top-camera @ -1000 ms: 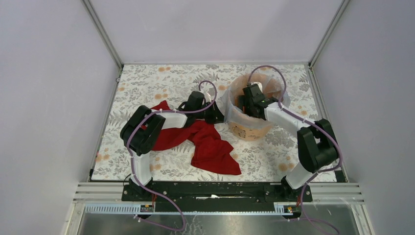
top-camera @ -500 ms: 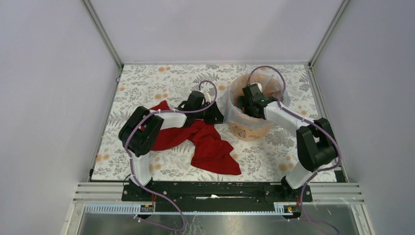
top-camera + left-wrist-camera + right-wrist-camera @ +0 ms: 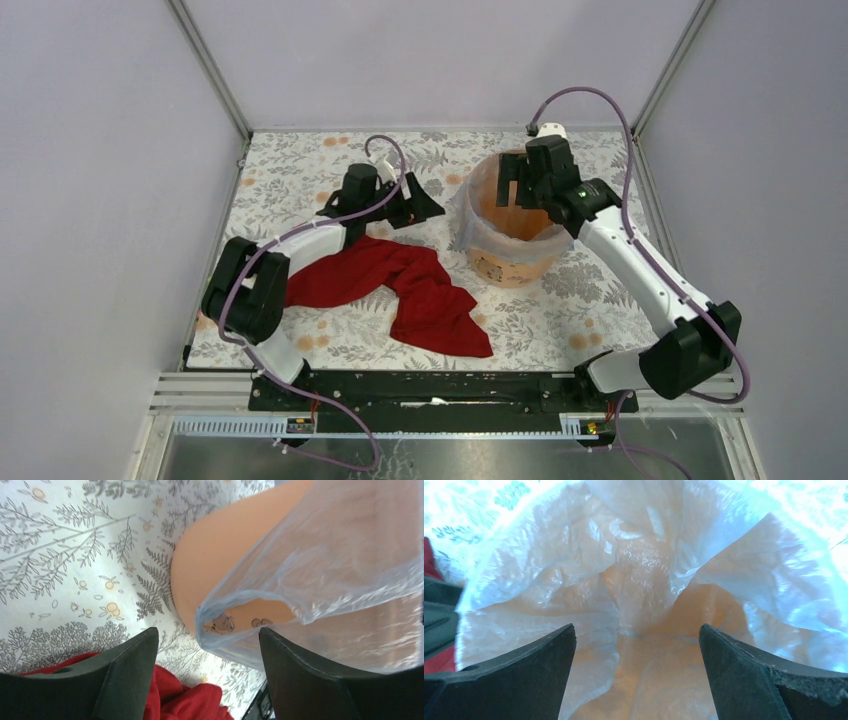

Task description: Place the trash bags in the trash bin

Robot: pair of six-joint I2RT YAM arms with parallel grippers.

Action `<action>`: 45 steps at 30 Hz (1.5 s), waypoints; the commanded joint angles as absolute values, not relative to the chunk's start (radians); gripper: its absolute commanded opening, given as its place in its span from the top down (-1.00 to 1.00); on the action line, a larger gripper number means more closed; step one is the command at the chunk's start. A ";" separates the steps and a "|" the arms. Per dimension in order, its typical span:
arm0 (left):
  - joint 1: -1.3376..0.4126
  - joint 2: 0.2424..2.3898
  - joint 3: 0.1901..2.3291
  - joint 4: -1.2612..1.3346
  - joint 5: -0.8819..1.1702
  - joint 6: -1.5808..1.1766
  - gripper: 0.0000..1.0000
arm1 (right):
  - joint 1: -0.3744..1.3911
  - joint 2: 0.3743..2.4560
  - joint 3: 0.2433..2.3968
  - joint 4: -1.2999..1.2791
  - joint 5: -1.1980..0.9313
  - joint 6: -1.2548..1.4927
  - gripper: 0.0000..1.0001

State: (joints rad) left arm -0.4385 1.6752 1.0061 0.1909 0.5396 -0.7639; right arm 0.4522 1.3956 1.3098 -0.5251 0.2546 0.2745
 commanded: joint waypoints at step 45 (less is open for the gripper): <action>-0.656 2.392 1.630 0.846 0.628 -1.442 -0.60 | 0.449 1.038 1.473 -0.619 0.158 0.300 -0.99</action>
State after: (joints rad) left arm -0.6762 2.2948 1.3960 0.8562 0.6228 -1.4151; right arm 0.4515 1.0687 1.4296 -0.6189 0.1551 0.3073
